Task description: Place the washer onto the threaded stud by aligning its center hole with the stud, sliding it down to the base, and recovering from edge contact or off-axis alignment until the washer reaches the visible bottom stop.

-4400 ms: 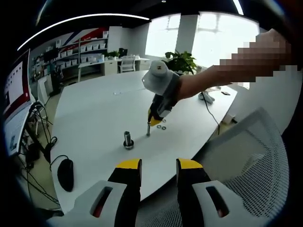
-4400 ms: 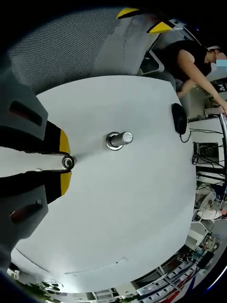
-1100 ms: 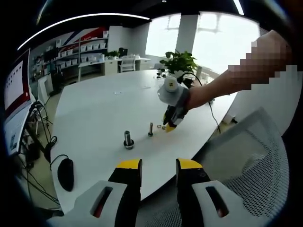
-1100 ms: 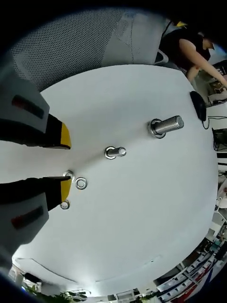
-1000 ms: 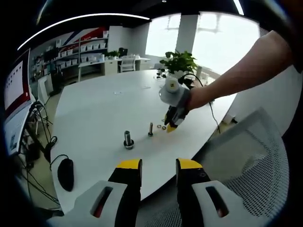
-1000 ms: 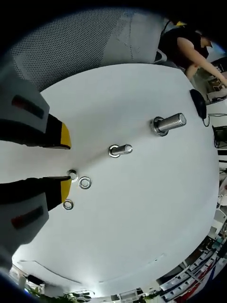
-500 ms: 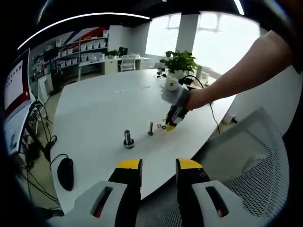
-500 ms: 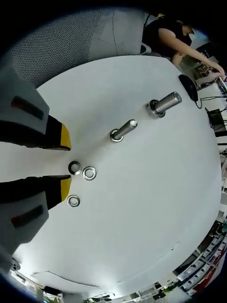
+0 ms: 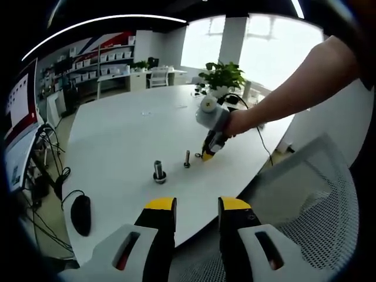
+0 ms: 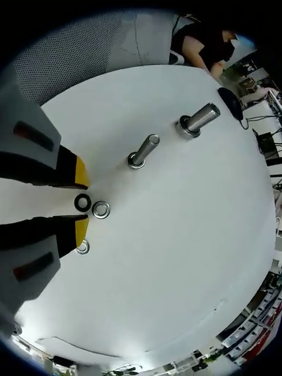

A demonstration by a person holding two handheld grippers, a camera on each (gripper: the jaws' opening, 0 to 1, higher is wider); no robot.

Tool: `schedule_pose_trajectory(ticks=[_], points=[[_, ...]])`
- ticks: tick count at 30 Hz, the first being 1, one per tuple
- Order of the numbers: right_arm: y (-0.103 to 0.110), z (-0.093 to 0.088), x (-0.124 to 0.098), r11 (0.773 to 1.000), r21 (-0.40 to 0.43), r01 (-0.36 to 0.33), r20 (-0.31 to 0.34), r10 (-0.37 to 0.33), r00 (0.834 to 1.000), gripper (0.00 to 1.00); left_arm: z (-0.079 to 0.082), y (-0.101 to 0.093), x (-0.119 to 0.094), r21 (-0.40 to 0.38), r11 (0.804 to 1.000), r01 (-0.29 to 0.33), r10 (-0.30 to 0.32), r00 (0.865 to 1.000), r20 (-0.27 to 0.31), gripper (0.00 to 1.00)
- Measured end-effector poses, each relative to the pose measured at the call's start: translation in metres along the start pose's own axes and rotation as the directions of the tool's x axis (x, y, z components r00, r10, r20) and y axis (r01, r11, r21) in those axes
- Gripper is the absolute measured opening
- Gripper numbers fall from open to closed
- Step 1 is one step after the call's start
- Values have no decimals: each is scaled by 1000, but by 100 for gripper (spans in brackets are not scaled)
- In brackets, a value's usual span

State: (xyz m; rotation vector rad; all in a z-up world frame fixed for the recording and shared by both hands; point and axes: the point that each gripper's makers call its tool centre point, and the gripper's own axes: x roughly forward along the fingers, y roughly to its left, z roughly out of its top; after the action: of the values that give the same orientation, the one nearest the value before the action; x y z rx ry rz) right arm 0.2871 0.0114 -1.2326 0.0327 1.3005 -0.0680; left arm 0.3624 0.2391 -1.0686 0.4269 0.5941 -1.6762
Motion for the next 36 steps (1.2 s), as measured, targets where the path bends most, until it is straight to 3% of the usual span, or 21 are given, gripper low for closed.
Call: schedule_pose_trajectory(ticks=[7, 17, 25, 29, 33, 36], points=[[-4, 2, 4, 997, -81, -12, -58, 7, 998, 18, 3, -2, -1, -2, 1000, -3, 3, 1000, 3, 26], [-5, 2, 4, 993, -114, -18, -110, 5, 994, 17, 3, -2, -2, -4, 1000, -7, 7, 1000, 3, 26], [-5, 1, 4, 994, -108, -15, -62, 9, 998, 16, 3, -1, -2, -3, 1000, -8, 8, 1000, 4, 26], [-7, 0, 5, 999, -30, -15, -6, 15, 1000, 16, 3, 0, -2, -5, 1000, -7, 7, 1000, 7, 26], [-4, 0, 5, 995, -94, -10, -2, 10, 1000, 16, 3, -1, -2, -4, 1000, -5, 5, 1000, 8, 26], [-6, 1, 7, 996, -86, -10, -4, 10, 1000, 16, 3, 0, -1, -5, 1000, -4, 4, 1000, 8, 26]])
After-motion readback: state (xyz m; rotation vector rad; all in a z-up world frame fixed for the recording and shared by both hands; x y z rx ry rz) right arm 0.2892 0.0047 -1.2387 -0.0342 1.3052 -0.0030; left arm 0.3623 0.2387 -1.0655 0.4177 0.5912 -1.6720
